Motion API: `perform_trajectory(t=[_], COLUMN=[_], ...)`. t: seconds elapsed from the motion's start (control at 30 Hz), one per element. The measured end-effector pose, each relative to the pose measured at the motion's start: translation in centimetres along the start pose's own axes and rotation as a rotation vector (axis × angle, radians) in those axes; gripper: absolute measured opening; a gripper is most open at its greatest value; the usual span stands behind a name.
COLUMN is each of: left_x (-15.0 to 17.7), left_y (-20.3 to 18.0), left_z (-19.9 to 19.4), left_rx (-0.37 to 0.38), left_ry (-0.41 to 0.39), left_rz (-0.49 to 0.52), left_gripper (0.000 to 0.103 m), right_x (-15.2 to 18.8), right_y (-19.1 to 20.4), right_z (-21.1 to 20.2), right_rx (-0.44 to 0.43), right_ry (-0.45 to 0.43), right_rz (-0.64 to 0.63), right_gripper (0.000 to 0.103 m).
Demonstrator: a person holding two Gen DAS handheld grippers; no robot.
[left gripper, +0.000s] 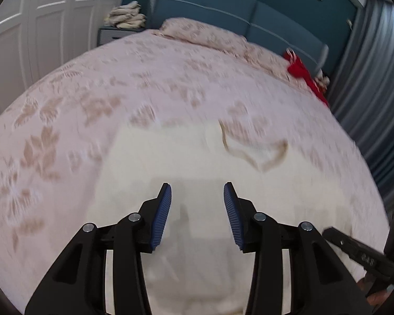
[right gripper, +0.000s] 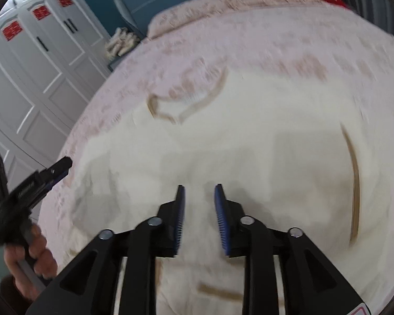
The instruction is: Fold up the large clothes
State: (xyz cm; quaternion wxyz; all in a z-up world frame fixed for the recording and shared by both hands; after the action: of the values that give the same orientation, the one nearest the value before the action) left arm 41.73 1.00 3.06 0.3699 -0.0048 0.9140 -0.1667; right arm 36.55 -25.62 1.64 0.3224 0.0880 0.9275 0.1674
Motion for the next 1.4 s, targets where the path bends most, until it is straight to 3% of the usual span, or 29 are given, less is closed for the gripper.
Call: perform_trajectory(t=[0.07, 0.17, 0.3, 0.43, 0.57, 0.6, 0.63, 0.77, 0.87, 0.97, 1.07, 1.17, 1.3, 1.4], left_x=[-2.5, -5.0, -6.7, -6.7, -5.6, -5.3, -4.9, -4.1, -3.6, -3.2, -3.0, -2.8, -2.8, -2.7], left_y=[0.9, 2.1, 3.7, 5.9, 7.6, 7.7, 7.9, 8.3, 8.3, 7.8, 7.7, 7.8, 8.4, 8.5], left_z=[1.3, 3.5, 8.0, 11.0, 12.9, 13.1, 13.3, 13.3, 14.1, 14.3, 14.4, 14.3, 14.0, 14.0], left_rx=[0.001, -0.036, -0.109, -0.131, -0.139, -0.139, -0.146, -0.178, -0.191, -0.225, -0.237, -0.236, -0.204, -0.196], left_ry=[0.006, 0.006, 0.056, 0.090, 0.110, 0.111, 0.111, 0.088, 0.087, 0.064, 0.050, 0.035, 0.016, 0.000], left_rz=[-0.042, -0.073, -0.089, -0.142, -0.168, -0.164, -0.151, -0.129, -0.116, -0.070, -0.059, -0.062, -0.093, -0.106], left_gripper=[0.040, 0.040, 0.039, 0.039, 0.039, 0.037, 0.036, 0.029, 0.029, 0.030, 0.030, 0.030, 0.030, 0.028], right_x=[-2.2, -5.8, -9.5, -10.9, -10.0, -9.5, -9.1, -9.6, -9.7, -9.8, -9.6, -8.6, -9.1, -8.9], right_y=[1.7, 4.7, 8.0, 9.7, 10.0, 10.1, 10.4, 9.3, 8.3, 10.0, 12.5, 12.7, 9.4, 8.2], right_z=[1.0, 4.7, 10.5, 16.9, 21.6, 22.0, 22.1, 21.0, 22.1, 20.3, 20.9, 23.5, 23.4, 23.8], right_rx=[-0.032, -0.106, -0.119, -0.098, -0.058, -0.053, -0.049, 0.003, 0.028, -0.027, -0.076, 0.005, 0.087, 0.037], right_ry=[-0.016, -0.003, 0.029, 0.123, 0.200, 0.206, 0.204, 0.112, 0.146, 0.085, 0.127, 0.191, 0.145, 0.153], right_rz=[-0.017, -0.023, -0.040, -0.035, -0.051, -0.072, -0.117, -0.142, -0.132, -0.169, -0.221, -0.268, -0.183, -0.131], right_gripper=[0.042, 0.042, 0.042, 0.042, 0.041, 0.028, 0.000, 0.000, 0.000, 0.000, 0.000, 0.000, 0.000, 0.000])
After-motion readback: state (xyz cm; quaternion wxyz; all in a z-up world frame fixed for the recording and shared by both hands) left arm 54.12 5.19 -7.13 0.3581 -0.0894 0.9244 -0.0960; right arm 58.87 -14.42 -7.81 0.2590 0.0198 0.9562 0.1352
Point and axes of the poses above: each gripper's, at about its wrist camera, not at the fingertips, and z roughly the way its jaws point, y to its left, x to its underside, the point moved 3 cm from there along z, roughly the way its jaws point, and after that the axes turned 1 degree about x, right-handed, at the moved point
